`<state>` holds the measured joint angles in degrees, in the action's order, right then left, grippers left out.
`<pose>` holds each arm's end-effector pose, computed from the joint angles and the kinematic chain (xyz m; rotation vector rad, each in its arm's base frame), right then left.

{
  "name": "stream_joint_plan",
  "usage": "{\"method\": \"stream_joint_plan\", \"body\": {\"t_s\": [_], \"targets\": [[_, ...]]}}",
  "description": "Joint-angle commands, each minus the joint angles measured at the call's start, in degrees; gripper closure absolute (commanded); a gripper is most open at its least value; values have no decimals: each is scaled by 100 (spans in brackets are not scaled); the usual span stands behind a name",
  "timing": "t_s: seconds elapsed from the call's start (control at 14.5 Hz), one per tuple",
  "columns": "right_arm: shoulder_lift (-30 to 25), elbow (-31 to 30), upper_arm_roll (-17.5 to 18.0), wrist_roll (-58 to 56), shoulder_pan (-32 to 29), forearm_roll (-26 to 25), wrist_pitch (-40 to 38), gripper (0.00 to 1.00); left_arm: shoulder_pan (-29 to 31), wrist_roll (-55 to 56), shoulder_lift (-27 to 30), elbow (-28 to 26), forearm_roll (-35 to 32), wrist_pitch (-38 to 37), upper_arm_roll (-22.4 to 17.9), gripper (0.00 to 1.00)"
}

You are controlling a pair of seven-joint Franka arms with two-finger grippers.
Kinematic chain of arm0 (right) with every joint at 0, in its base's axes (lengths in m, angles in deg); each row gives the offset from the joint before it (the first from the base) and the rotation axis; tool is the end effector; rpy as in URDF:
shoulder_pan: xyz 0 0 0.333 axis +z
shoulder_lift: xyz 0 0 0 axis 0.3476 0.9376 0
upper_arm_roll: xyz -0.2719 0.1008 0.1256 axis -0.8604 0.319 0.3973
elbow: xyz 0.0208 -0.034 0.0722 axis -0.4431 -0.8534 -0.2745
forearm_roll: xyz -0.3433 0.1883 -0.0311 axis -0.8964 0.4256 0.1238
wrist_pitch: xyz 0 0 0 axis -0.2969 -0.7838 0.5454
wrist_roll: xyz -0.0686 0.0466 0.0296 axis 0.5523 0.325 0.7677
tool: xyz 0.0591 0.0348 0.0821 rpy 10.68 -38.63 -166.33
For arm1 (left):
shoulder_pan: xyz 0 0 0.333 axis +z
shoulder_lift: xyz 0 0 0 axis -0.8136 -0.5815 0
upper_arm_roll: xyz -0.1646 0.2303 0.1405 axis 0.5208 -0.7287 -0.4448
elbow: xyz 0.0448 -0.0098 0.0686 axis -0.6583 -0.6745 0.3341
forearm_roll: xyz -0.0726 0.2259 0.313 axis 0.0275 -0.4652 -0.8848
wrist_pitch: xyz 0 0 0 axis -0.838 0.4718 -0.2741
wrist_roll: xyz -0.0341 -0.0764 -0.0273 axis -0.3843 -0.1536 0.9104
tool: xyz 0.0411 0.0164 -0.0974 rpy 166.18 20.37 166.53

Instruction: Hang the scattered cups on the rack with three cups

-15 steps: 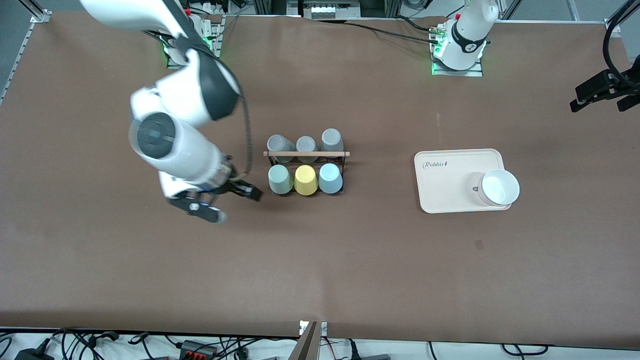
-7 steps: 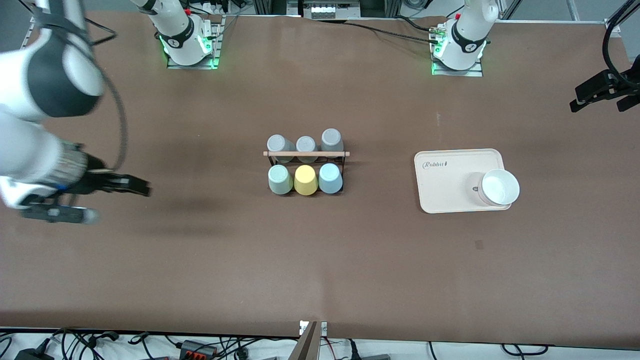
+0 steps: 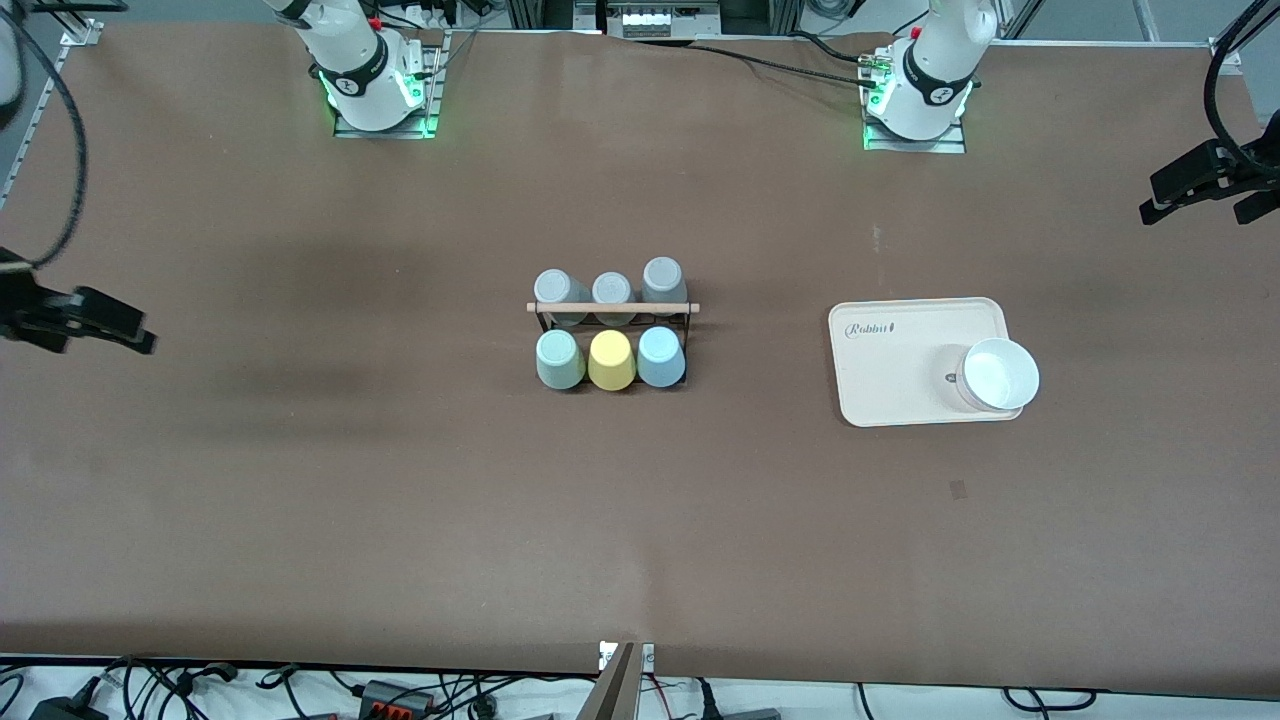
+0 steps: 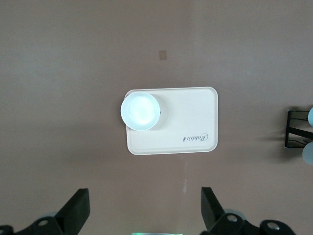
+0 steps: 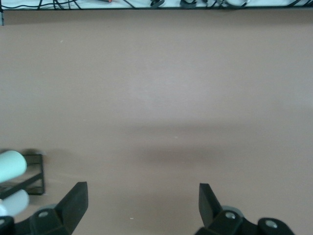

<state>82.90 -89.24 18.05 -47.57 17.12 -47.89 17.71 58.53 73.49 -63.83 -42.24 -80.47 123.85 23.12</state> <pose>0.6444 -0.0273 0.6048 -3.1130 0.0090 -0.1104 0.5407 0.0243 0.6596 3.1156 0.0530 -0.0585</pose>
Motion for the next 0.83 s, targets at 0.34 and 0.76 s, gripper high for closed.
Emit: {"method": "stream_joint_plan", "body": {"t_s": [0.34, 0.76], "targets": [[-1215, -1755, -205, -175, 199, -239, 570, 0, 22, -135, -11, 25, 3, 11, 20, 0], [-1876, -2645, -179, -220, 199, -318, 686, 0, 22, -135, -11, 16, 3, 11, 20, 0]]}}
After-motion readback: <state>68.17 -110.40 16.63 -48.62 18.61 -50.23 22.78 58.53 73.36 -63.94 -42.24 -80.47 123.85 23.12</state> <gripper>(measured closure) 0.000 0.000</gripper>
